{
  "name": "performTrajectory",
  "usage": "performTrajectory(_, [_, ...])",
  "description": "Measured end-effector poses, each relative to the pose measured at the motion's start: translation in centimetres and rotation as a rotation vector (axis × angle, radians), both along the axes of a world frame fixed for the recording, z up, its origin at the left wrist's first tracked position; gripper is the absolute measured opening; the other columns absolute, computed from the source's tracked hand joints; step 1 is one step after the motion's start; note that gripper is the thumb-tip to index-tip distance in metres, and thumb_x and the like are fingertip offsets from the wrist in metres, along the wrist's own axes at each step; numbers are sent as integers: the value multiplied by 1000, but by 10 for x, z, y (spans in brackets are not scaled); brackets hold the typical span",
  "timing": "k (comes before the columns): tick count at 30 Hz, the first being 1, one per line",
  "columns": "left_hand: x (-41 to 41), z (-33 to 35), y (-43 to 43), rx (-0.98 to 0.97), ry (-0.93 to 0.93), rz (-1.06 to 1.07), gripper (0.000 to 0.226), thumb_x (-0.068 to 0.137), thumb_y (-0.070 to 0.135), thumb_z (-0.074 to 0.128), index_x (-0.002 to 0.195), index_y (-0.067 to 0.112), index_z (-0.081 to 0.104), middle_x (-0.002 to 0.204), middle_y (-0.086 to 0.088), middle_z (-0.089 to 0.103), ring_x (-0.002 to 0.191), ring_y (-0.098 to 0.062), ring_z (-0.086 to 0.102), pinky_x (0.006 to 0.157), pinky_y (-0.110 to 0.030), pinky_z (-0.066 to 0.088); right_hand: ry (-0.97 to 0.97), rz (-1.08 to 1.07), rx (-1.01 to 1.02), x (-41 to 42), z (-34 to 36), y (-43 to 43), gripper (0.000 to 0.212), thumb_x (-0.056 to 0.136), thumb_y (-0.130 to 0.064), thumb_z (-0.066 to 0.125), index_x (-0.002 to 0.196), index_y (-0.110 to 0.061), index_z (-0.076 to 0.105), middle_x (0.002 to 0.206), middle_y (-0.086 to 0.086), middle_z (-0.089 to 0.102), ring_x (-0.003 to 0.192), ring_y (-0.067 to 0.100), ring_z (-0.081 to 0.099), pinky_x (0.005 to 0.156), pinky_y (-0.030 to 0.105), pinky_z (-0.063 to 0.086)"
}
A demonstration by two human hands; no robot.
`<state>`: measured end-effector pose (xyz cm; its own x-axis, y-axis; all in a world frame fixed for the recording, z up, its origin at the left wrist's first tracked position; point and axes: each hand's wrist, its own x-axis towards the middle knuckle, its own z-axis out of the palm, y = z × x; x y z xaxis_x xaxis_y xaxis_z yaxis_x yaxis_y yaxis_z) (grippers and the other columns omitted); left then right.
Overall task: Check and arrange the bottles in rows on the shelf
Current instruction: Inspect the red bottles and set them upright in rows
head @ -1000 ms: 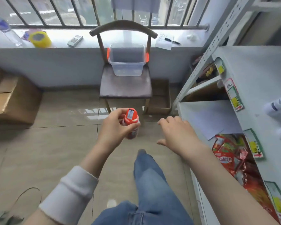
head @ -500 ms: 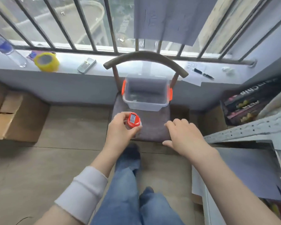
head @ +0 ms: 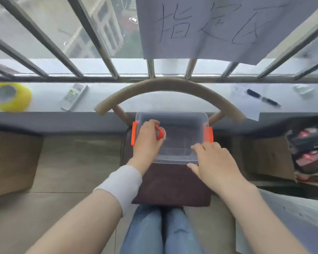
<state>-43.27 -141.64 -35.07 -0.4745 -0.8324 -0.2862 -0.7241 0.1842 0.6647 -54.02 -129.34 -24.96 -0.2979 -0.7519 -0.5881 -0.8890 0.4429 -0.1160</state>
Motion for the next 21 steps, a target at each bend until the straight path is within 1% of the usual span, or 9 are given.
performTrajectory(2, [-14,-43,-19,-51,-86,-5,37,78,24,71,111,16,57,102,5,51,99,-20,56,86,-33,50,-17,28,-7,-14,-37,-23,49,93,-42,45,135,-17,36,132,6,47,122,26,43,95,34,38])
performTrajectory(4, [-24,-81,-34,-58,-178,-27,35,81,27,69,111,14,55,107,-4,58,101,-22,55,86,-33,48,-30,56,-11,-24,-72,-41,49,93,-42,46,134,-16,36,132,7,46,123,27,42,99,35,37])
performTrajectory(6, [-31,-108,-44,-93,-232,-16,33,83,27,66,111,13,55,110,-7,60,103,-24,55,88,-35,48,-37,74,-13,-33,-99,-55,50,93,-42,46,134,-16,36,134,8,45,124,28,40,103,37,35])
performTrajectory(9, [-38,-131,-51,-152,-309,-67,32,88,25,59,115,10,52,117,-12,56,109,-26,50,85,-34,44,-42,98,-13,-43,-121,-65,51,93,-43,45,135,-16,35,136,9,43,125,29,38,102,39,34])
performTrajectory(11, [-39,-138,-54,-169,-349,-105,34,89,24,58,119,9,48,121,-13,54,112,-27,48,84,-32,45,-57,98,-9,-47,-127,-68,51,94,-43,44,136,-16,34,137,9,43,127,28,38,102,38,35])
performTrajectory(16, [-40,-140,-50,-143,-387,-120,44,88,20,61,127,9,43,128,-14,50,118,-28,47,89,-33,47,-79,95,-14,-52,-133,-70,50,94,-43,43,136,-16,35,137,8,43,126,27,38,102,38,35])
performTrajectory(19, [-40,-129,-49,-131,-383,-110,47,87,22,63,128,11,42,129,-12,50,119,-26,48,93,-31,46,-79,91,-19,-53,-134,-67,50,94,-43,43,136,-16,35,137,8,43,126,27,39,102,37,35])
performTrajectory(21, [-38,-112,-46,-157,-385,-127,47,86,25,64,126,13,44,128,-10,51,116,-25,50,91,-29,47,-66,92,-12,-53,-130,-62,50,94,-43,43,136,-16,35,136,9,44,126,27,39,105,38,33])
